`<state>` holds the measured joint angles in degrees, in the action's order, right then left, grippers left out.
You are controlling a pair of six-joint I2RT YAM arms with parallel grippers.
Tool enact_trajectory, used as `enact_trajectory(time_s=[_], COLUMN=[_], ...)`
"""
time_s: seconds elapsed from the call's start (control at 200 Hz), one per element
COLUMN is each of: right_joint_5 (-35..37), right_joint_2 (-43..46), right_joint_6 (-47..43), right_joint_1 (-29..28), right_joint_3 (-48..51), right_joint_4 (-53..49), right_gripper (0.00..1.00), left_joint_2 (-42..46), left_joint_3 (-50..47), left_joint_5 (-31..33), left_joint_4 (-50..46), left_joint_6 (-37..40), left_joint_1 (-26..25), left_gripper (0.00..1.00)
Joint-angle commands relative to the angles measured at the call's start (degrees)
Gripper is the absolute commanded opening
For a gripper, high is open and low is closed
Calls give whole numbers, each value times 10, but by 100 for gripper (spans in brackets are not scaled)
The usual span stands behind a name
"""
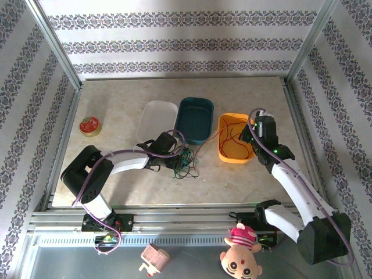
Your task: Untangle the cables
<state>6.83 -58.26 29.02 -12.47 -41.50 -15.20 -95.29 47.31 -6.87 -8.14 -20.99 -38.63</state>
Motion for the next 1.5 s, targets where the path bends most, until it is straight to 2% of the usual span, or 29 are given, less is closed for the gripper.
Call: enact_trajectory(time_s=[0.0,0.115,0.435,0.795,0.919,1.159,1.494], right_joint_5=[5,12,-22,27,14,-52,-79], right_joint_2=[-10,13,113,130,107,76,10], right_joint_6=[53,42,-23,-76,-81,-29,32], right_joint_1=[-7,3,40,71,70,70,65], right_joint_3=[14,3,-96,-175,-159,-82,-1], right_joint_4=[13,20,55,37,18,6,16], right_gripper=[0,0,0,0,0,0,0], left_joint_2=[-34,-31,-42,-44,-41,-39,-44], left_joint_3=[-26,-29,-25,-23,-23,-23,-22], left_joint_5=[-11,-5,5,9,10,12,11], left_joint_4=[-78,-79,-85,-86,-87,-86,-83], left_joint_6=[2,2,0,2,3,2,3], left_joint_1=[-4,-4,-5,-5,-5,-6,-6], left_gripper=[57,57,57,57,57,58,58])
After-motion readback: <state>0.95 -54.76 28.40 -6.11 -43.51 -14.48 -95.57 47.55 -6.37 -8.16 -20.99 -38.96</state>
